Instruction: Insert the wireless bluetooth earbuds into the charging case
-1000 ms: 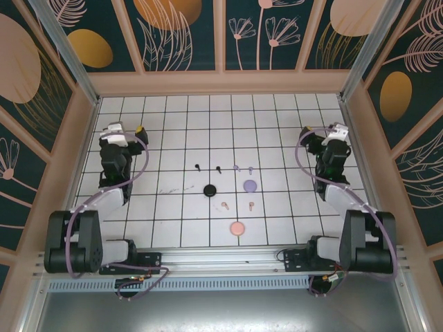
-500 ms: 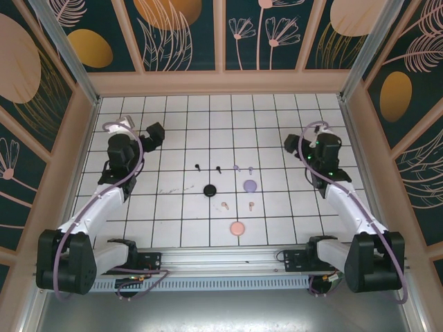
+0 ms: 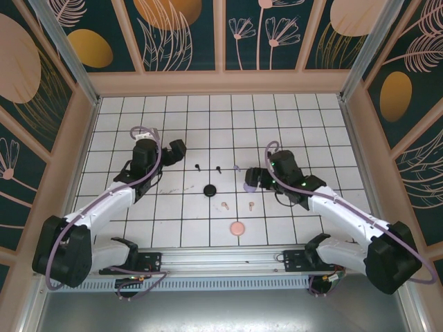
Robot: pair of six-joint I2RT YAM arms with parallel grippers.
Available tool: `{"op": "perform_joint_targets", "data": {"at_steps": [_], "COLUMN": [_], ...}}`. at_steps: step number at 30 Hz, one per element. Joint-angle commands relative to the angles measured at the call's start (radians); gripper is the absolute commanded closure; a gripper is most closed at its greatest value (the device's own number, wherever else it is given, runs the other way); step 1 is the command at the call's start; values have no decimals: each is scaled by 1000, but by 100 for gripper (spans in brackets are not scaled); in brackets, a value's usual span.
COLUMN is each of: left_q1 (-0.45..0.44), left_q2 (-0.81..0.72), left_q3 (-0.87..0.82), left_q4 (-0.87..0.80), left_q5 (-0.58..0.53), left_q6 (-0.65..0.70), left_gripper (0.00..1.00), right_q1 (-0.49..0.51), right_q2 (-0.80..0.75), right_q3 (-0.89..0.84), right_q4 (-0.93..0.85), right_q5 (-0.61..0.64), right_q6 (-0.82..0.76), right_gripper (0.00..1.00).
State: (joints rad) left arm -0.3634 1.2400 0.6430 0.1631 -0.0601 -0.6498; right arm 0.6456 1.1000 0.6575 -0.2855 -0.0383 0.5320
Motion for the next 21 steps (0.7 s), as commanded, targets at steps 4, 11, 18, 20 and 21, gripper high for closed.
{"op": "perform_joint_targets", "data": {"at_steps": [4,11,18,20,21], "left_q1": [-5,-6,-5,-5,-5], "left_q2": [22,16,-5,-4,-1], "left_q3": [5,20,50,58,62], "left_q4": [-82,-98,-146,-162,-166], "left_q5": [-64,-68,-104,-118,-122], "left_q6": [-5,-59,-125,-138,-138], "left_gripper": [1,1,1,1,1], "right_q1": [153,338,512,549,564], "right_q2": [-8,72,195,231,254], "right_q3": [19,47,123,138,145], "right_q4": [-139,-247,-381,-395,-395], "right_q5": [100,126,155,159,161], "right_q6": [104,172,273,296,301], "right_gripper": [18,23,24,24,24]}}
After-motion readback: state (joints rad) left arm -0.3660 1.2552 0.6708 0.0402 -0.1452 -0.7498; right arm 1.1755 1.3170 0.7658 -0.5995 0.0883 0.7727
